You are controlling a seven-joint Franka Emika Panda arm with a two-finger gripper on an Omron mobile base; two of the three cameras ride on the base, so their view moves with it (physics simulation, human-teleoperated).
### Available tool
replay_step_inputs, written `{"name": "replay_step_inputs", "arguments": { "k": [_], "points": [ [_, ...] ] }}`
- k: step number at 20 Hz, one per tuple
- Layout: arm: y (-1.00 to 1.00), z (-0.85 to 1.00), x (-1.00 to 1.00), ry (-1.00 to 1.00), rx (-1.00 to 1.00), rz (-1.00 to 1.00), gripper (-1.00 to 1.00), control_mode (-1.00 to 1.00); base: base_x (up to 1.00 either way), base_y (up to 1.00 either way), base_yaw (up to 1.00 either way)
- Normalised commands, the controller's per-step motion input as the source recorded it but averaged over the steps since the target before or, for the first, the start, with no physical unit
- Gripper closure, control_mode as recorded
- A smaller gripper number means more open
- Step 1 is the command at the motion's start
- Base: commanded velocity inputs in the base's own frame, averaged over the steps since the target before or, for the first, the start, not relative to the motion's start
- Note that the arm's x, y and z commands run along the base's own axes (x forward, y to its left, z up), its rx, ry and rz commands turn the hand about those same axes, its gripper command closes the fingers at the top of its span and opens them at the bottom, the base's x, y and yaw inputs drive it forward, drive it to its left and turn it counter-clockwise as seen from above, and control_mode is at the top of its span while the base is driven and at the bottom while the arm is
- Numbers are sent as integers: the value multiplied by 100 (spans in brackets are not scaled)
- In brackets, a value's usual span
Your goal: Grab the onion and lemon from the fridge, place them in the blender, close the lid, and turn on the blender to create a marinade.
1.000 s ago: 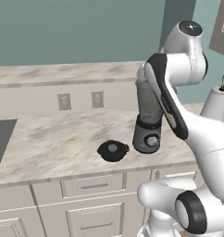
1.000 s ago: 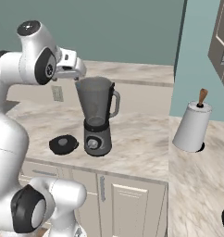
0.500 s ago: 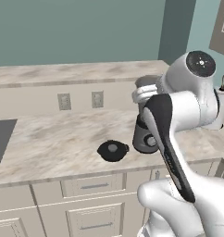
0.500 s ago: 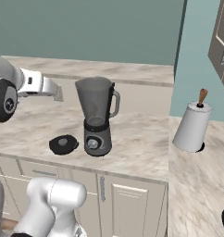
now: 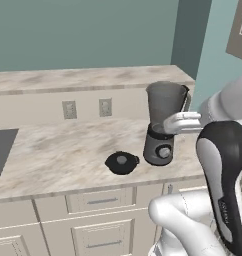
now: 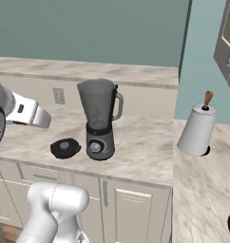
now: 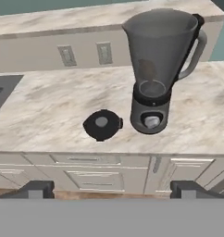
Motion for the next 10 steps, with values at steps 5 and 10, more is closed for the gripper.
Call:
{"name": "replay_step_inputs", "arguments": {
  "k": [5, 10],
  "points": [
    [-29, 0, -32, 1, 6, 0, -100, -100, 0, 0, 0],
    [0, 0, 0, 0, 0, 0, -100, -100, 0, 0, 0]
  ]
}}
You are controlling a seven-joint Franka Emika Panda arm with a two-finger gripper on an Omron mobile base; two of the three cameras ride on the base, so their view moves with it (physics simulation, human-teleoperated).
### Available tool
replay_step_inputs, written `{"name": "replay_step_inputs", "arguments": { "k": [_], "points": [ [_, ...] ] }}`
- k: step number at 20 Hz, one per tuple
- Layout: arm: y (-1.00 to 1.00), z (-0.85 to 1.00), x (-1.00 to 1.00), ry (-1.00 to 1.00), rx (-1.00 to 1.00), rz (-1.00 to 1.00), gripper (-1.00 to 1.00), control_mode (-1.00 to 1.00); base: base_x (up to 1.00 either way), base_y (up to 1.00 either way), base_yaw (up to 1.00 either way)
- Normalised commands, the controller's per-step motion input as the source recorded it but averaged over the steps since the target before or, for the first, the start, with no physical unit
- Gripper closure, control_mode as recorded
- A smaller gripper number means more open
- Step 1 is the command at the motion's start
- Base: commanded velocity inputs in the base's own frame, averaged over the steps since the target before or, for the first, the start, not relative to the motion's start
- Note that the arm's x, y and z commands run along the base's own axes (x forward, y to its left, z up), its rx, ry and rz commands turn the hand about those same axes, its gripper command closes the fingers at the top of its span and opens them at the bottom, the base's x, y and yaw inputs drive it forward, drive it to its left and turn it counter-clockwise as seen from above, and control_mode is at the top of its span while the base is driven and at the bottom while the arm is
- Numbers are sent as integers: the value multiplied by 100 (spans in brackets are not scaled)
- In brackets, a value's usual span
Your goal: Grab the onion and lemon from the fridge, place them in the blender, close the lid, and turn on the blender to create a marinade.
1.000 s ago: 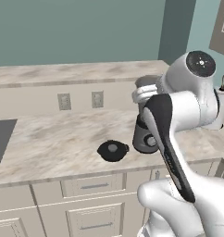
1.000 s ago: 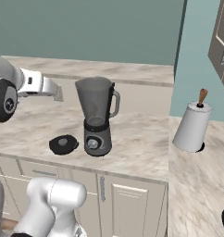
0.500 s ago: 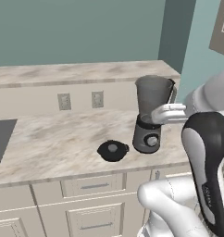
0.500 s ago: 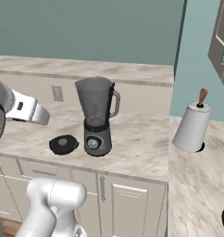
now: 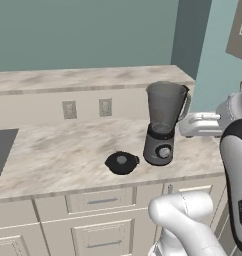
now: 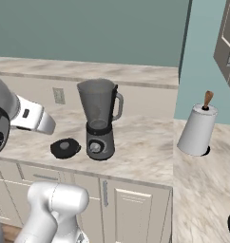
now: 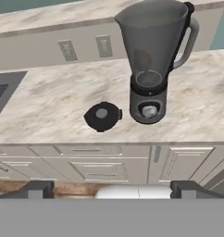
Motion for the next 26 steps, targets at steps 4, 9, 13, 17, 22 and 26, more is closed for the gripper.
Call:
{"name": "replay_step_inputs", "arguments": {
  "k": [4, 9, 13, 17, 22, 26],
  "points": [
    [3, 0, -22, 0, 0, 1, -100, 100, -14, 5, 2],
    [0, 0, 0, 0, 0, 0, -100, 100, -24, 62, 43],
    [0, 0, 0, 0, 0, 0, -100, 100, -3, 76, 80],
    [0, 0, 0, 0, 0, 0, -100, 100, 0, 60, 90],
    [0, 0, 0, 0, 0, 0, -100, 100, 0, 51, 94],
    [0, 0, 0, 0, 0, 0, -100, 100, 0, 45, 93]
  ]
}}
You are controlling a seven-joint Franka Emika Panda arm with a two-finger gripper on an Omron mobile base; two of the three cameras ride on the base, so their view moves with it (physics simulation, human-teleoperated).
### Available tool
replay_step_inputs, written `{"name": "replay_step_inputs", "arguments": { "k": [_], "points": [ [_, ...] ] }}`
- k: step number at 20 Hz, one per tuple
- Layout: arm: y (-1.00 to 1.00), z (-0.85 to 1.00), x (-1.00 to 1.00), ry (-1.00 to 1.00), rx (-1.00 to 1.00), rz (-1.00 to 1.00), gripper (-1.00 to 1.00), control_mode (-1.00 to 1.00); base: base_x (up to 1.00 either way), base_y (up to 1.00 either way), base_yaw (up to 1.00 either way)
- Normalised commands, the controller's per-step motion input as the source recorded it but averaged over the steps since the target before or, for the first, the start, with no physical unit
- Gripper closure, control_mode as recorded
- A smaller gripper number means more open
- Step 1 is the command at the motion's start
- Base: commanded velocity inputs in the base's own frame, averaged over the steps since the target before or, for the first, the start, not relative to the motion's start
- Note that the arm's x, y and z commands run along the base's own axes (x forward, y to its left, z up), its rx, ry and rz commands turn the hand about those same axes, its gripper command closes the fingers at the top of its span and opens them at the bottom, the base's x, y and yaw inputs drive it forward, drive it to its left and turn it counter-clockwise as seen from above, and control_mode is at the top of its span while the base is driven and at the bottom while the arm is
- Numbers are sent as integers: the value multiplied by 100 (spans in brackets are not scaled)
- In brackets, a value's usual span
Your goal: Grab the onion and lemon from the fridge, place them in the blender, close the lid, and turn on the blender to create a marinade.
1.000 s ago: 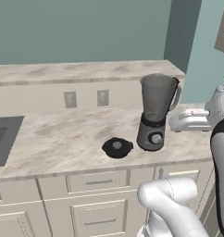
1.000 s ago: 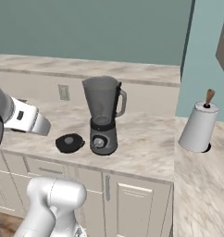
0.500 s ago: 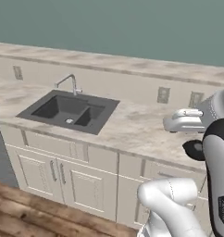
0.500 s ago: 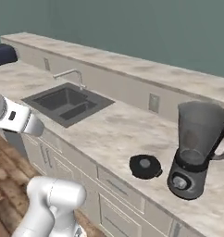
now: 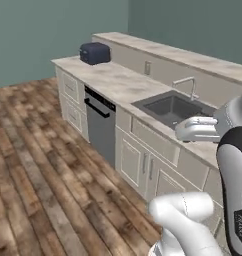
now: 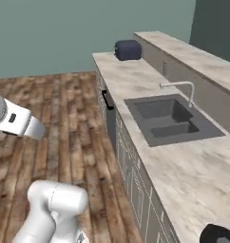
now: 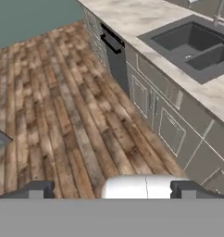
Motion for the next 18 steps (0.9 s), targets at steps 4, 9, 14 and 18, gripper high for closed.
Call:
{"name": "replay_step_inputs", "arguments": {
  "k": [4, 9, 14, 18],
  "points": [
    [0, 0, 0, 0, 0, 0, -100, 100, 1, 45, 87],
    [0, 0, 0, 0, 0, 0, -100, 100, 61, 18, 70],
    [0, 0, 0, 0, 0, 0, -100, 100, 99, 24, 47],
    [0, 0, 0, 0, 0, 0, -100, 100, 97, 1, 34]
  ]
}}
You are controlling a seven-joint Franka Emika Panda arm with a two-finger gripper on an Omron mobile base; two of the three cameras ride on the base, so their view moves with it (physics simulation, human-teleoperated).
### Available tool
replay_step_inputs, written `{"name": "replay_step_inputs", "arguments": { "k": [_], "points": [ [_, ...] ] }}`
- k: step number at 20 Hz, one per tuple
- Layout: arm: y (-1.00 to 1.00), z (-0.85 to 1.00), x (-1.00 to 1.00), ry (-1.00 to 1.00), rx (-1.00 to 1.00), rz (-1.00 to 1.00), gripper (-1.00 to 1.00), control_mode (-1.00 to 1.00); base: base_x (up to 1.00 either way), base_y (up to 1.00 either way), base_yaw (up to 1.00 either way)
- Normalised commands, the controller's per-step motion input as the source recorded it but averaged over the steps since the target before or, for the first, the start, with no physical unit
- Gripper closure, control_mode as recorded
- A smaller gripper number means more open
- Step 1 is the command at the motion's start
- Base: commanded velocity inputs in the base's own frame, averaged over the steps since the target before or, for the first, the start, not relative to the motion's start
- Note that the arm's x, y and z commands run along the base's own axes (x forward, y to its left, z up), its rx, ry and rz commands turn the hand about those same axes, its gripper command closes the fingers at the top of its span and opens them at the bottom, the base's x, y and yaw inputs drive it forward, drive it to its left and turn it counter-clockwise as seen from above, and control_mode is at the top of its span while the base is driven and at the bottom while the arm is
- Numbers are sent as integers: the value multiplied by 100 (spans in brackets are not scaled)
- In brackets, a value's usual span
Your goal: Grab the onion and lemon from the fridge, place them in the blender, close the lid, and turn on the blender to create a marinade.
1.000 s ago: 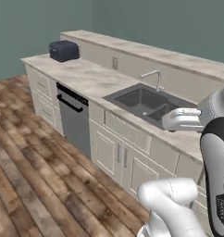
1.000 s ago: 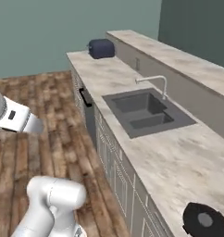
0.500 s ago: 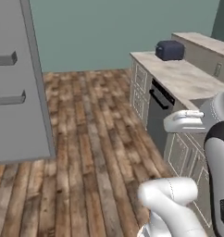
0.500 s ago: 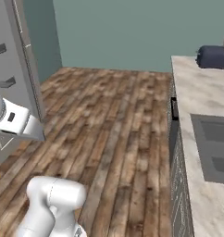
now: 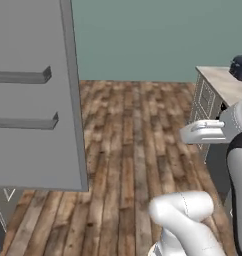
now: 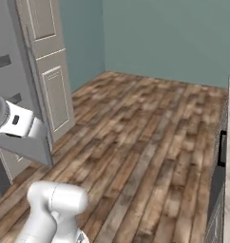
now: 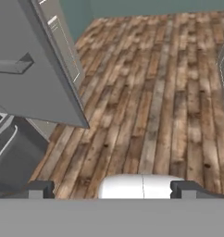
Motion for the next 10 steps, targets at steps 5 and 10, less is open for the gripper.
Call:
{"name": "replay_step_inputs", "arguments": {
  "k": [5, 10],
  "points": [
    [0, 0, 0, 0, 0, 0, -100, 100, -1, 39, 59],
    [0, 0, 0, 0, 0, 0, -100, 100, 0, 33, 84]
  ]
}}
